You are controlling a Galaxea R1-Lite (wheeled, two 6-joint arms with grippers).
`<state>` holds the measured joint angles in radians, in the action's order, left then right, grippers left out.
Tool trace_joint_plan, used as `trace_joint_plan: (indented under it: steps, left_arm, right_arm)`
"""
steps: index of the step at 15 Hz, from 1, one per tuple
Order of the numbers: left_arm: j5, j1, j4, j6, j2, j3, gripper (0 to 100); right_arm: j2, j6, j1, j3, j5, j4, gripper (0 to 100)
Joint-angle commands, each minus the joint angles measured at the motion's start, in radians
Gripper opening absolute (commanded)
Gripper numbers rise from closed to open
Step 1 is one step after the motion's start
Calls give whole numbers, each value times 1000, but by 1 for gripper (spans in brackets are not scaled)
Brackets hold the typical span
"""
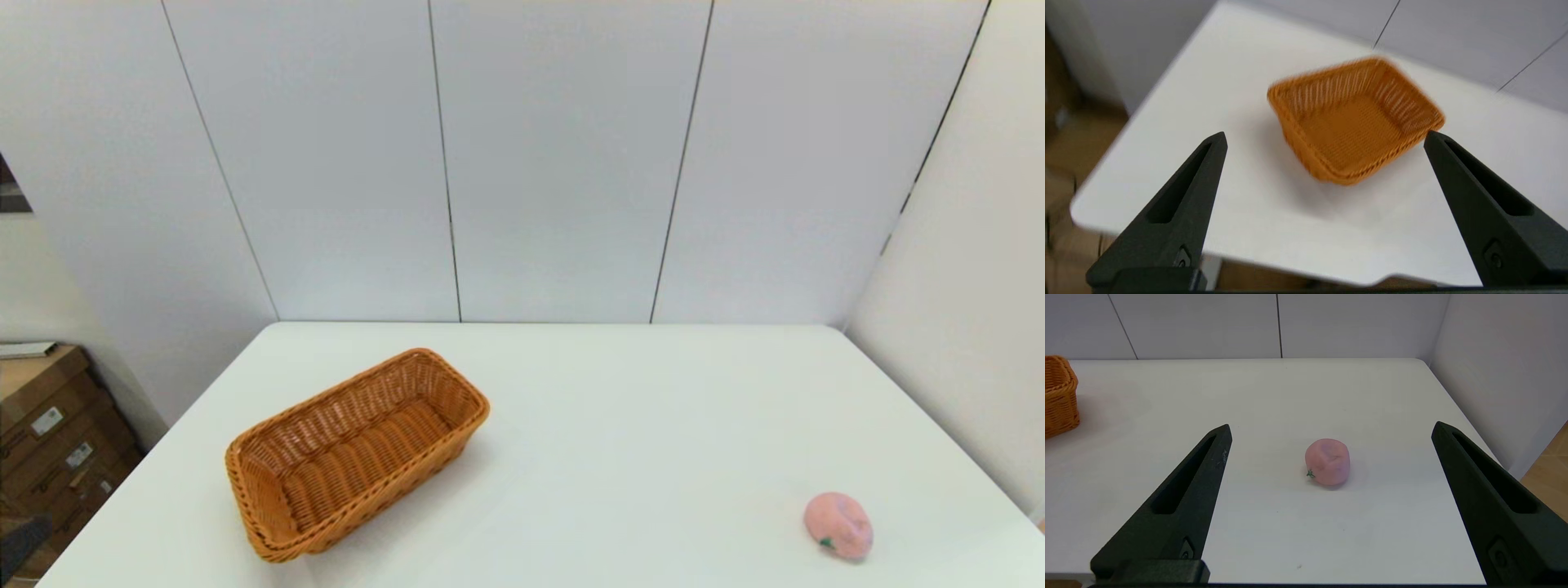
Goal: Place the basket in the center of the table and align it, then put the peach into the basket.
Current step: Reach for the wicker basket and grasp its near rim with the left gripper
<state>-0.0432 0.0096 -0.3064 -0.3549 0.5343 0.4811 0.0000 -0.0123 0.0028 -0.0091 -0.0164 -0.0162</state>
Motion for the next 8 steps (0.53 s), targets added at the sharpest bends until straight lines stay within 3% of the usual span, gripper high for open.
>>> trace_joint_plan:
  steps: [1, 8]
  left_arm:
    - [8, -22, -43, -269, 529, 63, 100]
    - [34, -151, -40, -541, 992, 145, 100]
  right_arm:
    - [0, 2, 0, 0, 0, -1, 100]
    - [0, -1, 0, 0, 0, 1, 100]
